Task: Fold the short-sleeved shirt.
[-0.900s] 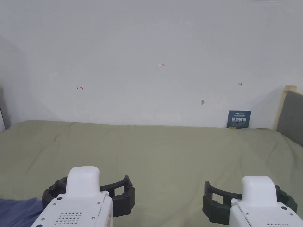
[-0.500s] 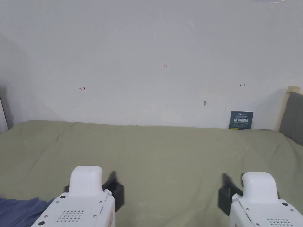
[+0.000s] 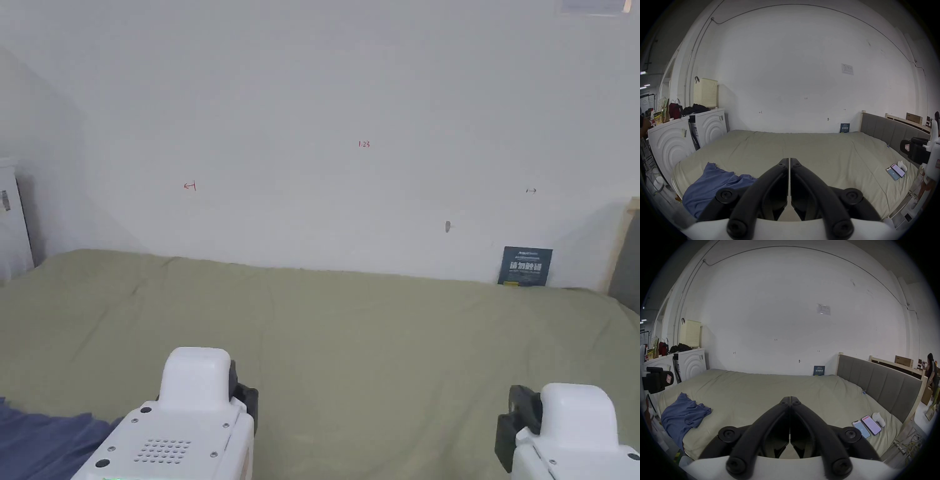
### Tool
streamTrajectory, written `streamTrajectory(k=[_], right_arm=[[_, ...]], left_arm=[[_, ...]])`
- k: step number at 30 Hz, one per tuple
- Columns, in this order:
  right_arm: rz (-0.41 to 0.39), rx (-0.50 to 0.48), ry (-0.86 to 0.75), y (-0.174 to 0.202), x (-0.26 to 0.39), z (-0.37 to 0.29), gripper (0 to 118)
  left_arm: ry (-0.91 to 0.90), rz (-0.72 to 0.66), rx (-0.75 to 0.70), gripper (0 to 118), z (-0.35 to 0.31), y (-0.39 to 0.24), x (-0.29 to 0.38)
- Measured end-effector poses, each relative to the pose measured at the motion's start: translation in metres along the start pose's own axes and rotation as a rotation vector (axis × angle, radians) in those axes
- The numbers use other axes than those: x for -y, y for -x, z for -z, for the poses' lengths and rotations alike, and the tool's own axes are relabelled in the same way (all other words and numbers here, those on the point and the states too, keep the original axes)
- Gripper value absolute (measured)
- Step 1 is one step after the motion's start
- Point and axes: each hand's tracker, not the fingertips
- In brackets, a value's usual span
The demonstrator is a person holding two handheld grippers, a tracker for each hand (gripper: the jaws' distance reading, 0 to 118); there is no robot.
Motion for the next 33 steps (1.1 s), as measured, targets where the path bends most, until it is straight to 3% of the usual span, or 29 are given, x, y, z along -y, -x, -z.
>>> streamTrajectory(k=[8, 23, 33], right_arm=[[-0.012, -0.09, 0.016, 0.031, 0.001, 0.01, 0], [-0.088, -0.577, 0.048, 0.195, 0.003, 0.017, 0], [-0.067, -0.668, 0.07, 0.245, 0.011, 0.019, 0]], left_arm=[[0.017, -0.025, -0.095, 0, -0.01, 0.033, 0.002], [0.043, -0.081, -0.556, 1, -0.124, 0.167, 0.018], [0.082, -0.128, -0.67, 1, -0.153, 0.208, 0.035]])
